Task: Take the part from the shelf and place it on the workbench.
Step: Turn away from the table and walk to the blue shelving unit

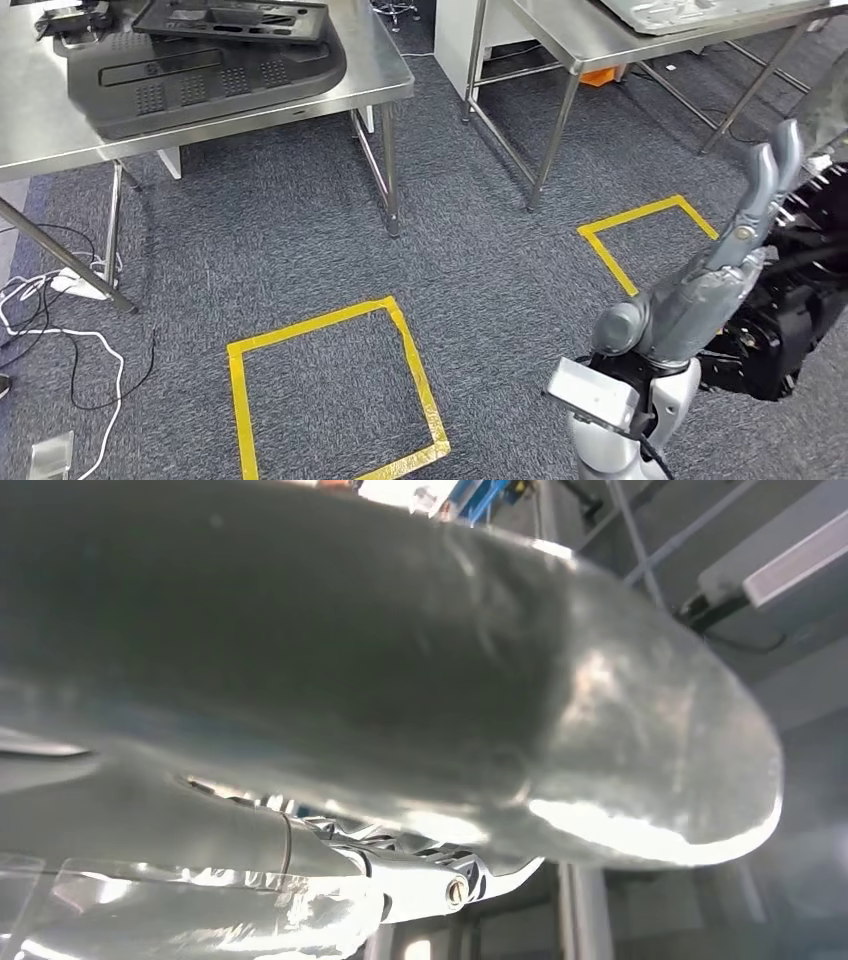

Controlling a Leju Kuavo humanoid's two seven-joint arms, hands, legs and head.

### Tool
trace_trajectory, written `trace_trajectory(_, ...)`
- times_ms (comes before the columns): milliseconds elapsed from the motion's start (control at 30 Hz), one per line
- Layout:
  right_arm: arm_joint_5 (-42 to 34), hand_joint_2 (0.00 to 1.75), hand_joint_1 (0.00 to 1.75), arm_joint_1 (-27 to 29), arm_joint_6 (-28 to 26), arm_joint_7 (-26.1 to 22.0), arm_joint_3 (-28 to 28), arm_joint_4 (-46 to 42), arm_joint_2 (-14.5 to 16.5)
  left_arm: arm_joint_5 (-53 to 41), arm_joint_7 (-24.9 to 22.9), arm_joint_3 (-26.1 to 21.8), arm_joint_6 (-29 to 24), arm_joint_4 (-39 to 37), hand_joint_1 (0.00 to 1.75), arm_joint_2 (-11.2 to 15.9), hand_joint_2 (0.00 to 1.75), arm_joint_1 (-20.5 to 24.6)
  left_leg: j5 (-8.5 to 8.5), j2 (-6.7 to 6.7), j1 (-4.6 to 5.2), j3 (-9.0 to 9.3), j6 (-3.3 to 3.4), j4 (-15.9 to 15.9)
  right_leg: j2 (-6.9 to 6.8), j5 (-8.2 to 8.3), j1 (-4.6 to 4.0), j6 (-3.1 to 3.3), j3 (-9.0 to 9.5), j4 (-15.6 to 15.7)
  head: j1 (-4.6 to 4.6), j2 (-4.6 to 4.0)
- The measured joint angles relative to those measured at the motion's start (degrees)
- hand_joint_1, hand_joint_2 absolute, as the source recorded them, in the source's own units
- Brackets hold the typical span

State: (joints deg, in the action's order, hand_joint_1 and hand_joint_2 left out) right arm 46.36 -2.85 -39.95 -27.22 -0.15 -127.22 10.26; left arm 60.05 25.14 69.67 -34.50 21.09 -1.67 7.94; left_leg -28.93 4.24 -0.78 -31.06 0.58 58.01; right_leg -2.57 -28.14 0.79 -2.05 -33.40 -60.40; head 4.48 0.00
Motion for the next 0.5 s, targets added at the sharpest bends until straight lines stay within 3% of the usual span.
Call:
trace_trajectory(67, -0.69, 0.00, 0.00, 0.09, 0.00, -0.59, -0.01, -0.07, 0.02, 0.03, 0.00, 0.00, -0.03, 0.00, 0.00, 0.01, 0.00, -0.01, -0.14, 0.70, 0.25, 0.13, -0.63, 0.06, -0.35, 0.15, -0.44, 0.77, 0.59, 1.94, -0.09, 0.00)
trace_trajectory(133, -1.67, 0.00, 0.00, 0.23, 0.00, -1.59, -0.02, -0.14, 0.08, 0.04, 0.00, 0.01, -0.07, 0.01, 0.00, 0.01, 0.00, 0.02, -0.39, 1.08, 0.12, 0.27, -1.35, 0.21, 0.79, 0.42, -0.37, 1.56, 0.34, 2.06, -0.26, 0.00)
trace_trajectory(167, -2.26, 0.00, 0.00, 0.26, 0.00, -2.24, -0.04, -0.21, 0.14, 0.04, 0.00, 0.01, -0.09, 0.02, 0.00, 0.01, 0.00, 0.05, -1.05, 0.44, 0.02, 0.12, -1.67, 0.92, 1.27, 0.58, -0.27, 1.92, 0.31, 2.18, -0.35, 0.00)
trace_trajectory(200, -2.85, 0.00, 0.00, 0.27, 0.00, -2.92, -0.07, -0.28, 0.27, 0.03, 0.00, 0.02, -0.10, 0.02, 0.00, 0.01, 0.00, 0.07, -2.30, -0.58, -0.08, -0.45, -1.94, 2.60, 1.71, 0.75, -0.13, 2.28, 0.32, 2.33, -0.47, 0.00)
trace_trajectory(267, -3.84, 0.00, 0.00, 0.37, 0.00, -4.16, -0.17, -0.36, 0.58, 0.06, -0.02, 0.03, -0.11, 0.02, 0.00, 0.01, 0.00, -0.05, -6.01, -2.86, -0.14, -3.21, -2.18, 9.24, 2.65, 0.90, -0.15, 2.71, 0.29, 2.39, -0.80, 0.00)
trace_trajectory(333, -4.43, 0.00, 0.00, 0.65, 0.00, -5.02, -0.44, -0.36, 0.90, 0.09, -0.04, 0.08, -0.12, 0.02, 0.00, 0.01, 0.00, -0.22, -8.22, -3.62, -0.12, -6.14, -2.17, 15.64, 3.88, 0.91, -0.30, 2.86, 0.30, 2.34, -1.00, 0.00)
trace_trajectory(367, -4.62, 0.00, 0.00, 0.78, 0.00, -5.32, -0.64, -0.36, 1.04, 0.10, -0.05, 0.11, -0.13, 0.02, 0.00, 0.01, 0.00, -0.25, -7.77, -3.76, -0.10, -6.53, -2.10, 16.32, 4.60, 0.91, -0.35, 2.87, 0.32, 2.29, -1.06, 0.00)
trace_trajectory(400, -4.74, 0.00, 0.00, 0.87, 0.00, -5.55, -0.81, -0.37, 1.18, 0.10, -0.06, 0.15, -0.13, 0.02, 0.00, 0.01, 0.00, -0.25, -6.15, -3.93, -0.13, -5.79, -1.96, 14.50, 5.38, 0.90, -0.36, 2.85, 0.36, 2.19, -1.12, 0.00)
trace_trajectory(433, -4.84, 0.00, 0.00, 0.92, 0.00, -5.72, -0.93, -0.38, 1.32, 0.11, -0.07, 0.19, -0.13, 0.02, 0.00, 0.01, 0.00, -0.23, -3.91, -4.44, -0.19, -4.24, -1.80, 10.91, 6.17, 0.87, -0.35, 2.79, 0.38, 2.05, -1.18, 0.00)
trace_trajectory(500, -4.93, 0.00, 0.00, 0.98, 0.00, -5.93, -1.03, -0.44, 1.56, 0.29, -0.14, 0.22, -0.13, 0.02, 0.00, 0.02, 0.00, -0.15, -0.95, -6.87, -0.44, -1.31, -1.57, 3.76, 7.65, 0.75, -0.40, 2.46, 0.08, 1.56, -1.33, 0.00)
